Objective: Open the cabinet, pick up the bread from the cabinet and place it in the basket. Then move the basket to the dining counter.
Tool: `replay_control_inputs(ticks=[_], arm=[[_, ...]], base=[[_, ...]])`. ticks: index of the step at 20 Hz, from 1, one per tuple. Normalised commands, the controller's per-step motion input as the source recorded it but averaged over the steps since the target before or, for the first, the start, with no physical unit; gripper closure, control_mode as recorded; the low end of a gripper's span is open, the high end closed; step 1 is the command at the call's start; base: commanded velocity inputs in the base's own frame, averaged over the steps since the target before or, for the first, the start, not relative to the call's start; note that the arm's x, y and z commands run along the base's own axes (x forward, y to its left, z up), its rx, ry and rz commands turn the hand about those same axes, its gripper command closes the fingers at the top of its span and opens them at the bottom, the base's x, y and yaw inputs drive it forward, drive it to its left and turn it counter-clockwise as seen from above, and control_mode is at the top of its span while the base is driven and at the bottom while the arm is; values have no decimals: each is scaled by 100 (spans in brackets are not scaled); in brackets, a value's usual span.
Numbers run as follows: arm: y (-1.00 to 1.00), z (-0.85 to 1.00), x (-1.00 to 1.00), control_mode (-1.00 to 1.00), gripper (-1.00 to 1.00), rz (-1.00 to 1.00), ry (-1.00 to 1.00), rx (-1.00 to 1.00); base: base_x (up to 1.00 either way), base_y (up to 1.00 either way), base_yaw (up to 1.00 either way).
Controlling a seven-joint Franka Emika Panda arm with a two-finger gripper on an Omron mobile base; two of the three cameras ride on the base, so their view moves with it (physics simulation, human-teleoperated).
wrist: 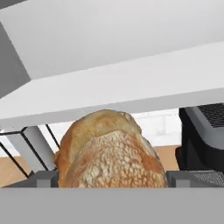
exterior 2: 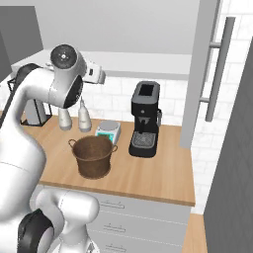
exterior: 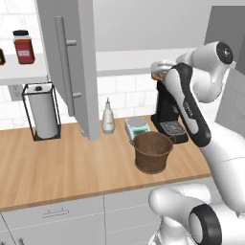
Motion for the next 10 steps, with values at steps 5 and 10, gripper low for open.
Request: replay_control_inputs(ticks=[5,10], arm=[[-11,0,-100,-100,100,-10,37,10],[-4,-90,-87,-100,100,-13,14,2]], base=[[0,0,0],[0,0,0]])
